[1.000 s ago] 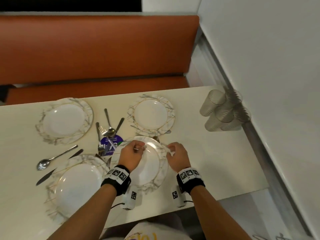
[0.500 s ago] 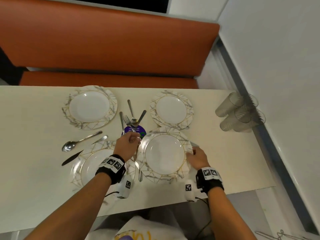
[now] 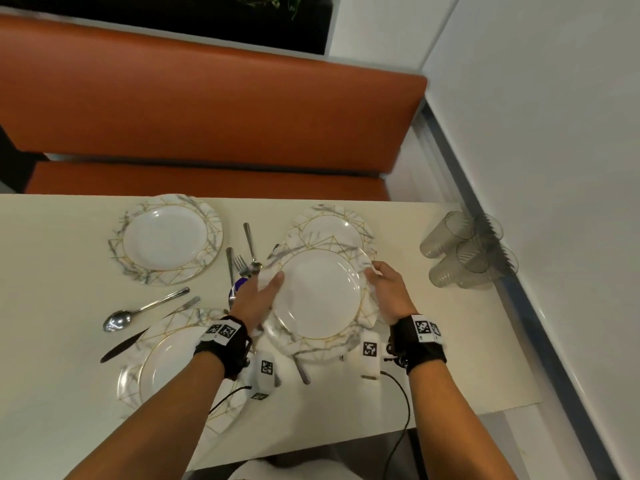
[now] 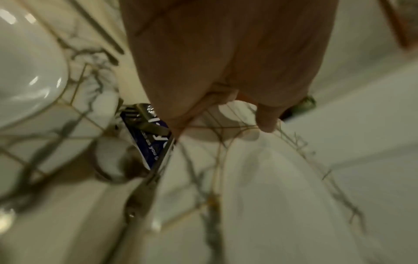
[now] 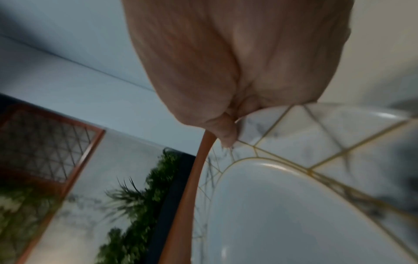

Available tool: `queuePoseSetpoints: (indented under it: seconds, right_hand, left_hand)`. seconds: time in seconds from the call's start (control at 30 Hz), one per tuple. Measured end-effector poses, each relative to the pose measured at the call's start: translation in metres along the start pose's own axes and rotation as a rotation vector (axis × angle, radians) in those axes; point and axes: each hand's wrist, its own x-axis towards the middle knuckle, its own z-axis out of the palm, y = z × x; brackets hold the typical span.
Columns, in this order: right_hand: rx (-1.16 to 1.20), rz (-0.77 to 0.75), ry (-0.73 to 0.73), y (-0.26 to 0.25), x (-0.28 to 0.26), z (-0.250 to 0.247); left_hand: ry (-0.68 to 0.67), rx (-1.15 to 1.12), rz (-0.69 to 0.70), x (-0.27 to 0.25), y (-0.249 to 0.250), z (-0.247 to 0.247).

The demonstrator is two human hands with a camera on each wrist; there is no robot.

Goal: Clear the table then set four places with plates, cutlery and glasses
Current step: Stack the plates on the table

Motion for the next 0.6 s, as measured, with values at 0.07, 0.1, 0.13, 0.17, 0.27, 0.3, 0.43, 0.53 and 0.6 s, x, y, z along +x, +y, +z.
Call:
queuePoseSetpoints:
  seconds: [0.07,0.1,0.13,0.17,0.27,0.3,0.43,0.53,0.6]
  right_hand:
    - [-0.022,0.014,-0.033,-0.002,0.020,0.011]
    - [-0.048,0.021,-0.044,0.000,0.030,0.015]
    - [-0.079,0.032,-0.048,0.001,0.043,0.016]
    - [-0.104,0.036,-0.029,0.004,0.054,0.017]
    - [-0.249,0.027,0.123,0.010,0.093,0.011]
    - [-0.330,0.043,0.177,0.013,0.107,0.009]
    - [-0.625,0.175,0.269,0.018,0.145,0.002]
    - [-0.655,0.270,0.173,0.024,0.167,-0.001]
    - [-0.630,0.288,0.125,0.026,0.176,-0.003]
  left_hand:
    - [0.115,-0.118,0.036,0.005,0.003,-0.002]
    - [0.164,-0.128,0.043,0.006,0.005,-0.005]
    - [0.221,-0.110,0.046,0.011,0.006,-0.008]
    - [0.275,-0.069,0.047,0.012,0.009,-0.011]
    - [0.389,0.015,0.103,0.015,0.019,-0.017]
    - [0.426,0.028,0.096,0.014,0.025,-0.017]
    - [0.533,0.085,0.091,0.012,0.030,-0.025]
    - [0.593,0.080,0.129,0.010,0.028,-0.029]
    - [0.629,0.077,0.148,0.007,0.033,-0.030]
